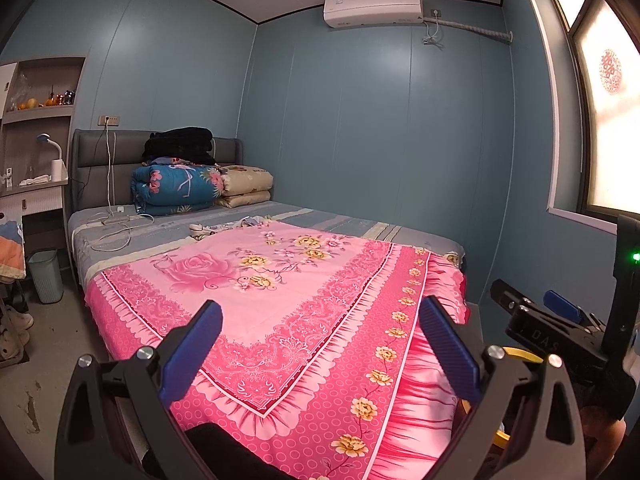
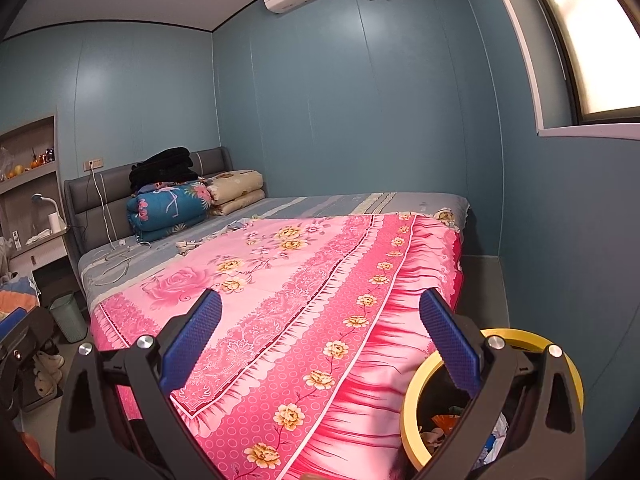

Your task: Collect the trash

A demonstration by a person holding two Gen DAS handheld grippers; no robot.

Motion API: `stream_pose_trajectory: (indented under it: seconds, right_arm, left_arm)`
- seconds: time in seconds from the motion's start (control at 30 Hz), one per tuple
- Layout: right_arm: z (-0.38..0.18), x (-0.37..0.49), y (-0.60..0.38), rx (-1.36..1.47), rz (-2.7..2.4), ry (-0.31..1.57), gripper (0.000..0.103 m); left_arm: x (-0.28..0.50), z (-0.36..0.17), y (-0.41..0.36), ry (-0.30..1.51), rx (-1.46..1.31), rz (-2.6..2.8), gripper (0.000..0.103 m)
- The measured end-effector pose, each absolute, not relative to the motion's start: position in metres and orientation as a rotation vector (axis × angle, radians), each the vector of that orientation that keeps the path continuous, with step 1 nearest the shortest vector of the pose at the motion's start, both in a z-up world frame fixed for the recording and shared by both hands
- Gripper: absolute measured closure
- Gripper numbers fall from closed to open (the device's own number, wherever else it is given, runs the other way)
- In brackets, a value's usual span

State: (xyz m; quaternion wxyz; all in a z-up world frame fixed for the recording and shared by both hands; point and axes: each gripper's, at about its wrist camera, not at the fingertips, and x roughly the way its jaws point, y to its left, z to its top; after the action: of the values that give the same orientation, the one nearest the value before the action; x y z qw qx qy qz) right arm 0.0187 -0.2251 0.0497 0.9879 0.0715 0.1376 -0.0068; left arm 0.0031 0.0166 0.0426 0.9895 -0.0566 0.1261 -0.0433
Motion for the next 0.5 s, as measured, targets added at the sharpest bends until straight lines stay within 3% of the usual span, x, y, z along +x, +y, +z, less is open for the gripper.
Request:
stream_pose_trajectory:
  seconds: [0.5]
  right_arm:
    - [0.0488,0.0206,-0.2276,0.158,-0.024,0.293,0.008]
  left_arm:
    - [0.0043,0.0397,0.0158,0.271,-0.117,-0.089,0.008]
